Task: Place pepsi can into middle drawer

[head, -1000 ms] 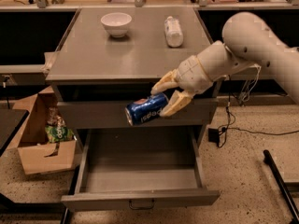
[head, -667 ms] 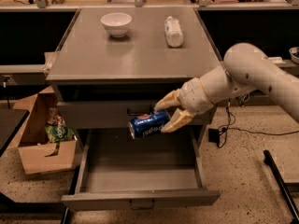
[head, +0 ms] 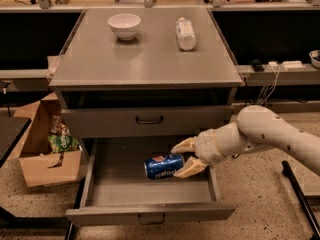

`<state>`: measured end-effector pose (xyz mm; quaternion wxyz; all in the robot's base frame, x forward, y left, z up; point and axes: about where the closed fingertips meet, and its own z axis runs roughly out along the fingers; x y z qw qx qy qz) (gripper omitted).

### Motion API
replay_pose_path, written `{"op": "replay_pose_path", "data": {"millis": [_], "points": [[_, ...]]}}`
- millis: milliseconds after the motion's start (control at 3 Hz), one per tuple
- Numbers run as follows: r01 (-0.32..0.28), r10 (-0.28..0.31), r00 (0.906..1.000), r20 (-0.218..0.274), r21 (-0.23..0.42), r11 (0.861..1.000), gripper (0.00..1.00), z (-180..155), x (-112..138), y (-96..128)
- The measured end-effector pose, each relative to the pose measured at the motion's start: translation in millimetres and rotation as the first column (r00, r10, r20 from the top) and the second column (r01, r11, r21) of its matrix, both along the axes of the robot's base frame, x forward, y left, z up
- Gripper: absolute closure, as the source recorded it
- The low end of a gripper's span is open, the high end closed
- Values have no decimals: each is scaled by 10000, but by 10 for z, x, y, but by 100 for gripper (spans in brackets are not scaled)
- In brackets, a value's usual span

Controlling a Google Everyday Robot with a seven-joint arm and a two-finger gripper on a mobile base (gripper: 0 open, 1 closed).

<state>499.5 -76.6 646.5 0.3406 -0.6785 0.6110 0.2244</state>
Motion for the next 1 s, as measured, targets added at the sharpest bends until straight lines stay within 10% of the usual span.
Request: {"op": "replay_pose_path", "data": {"millis": [667,1000], "points": [[1317,-1311,9904,-438,103,9912,100,-466,3,-175],[2662,-2651,9586,-1040,-34,9639,100,-1090,51,-403]]}}
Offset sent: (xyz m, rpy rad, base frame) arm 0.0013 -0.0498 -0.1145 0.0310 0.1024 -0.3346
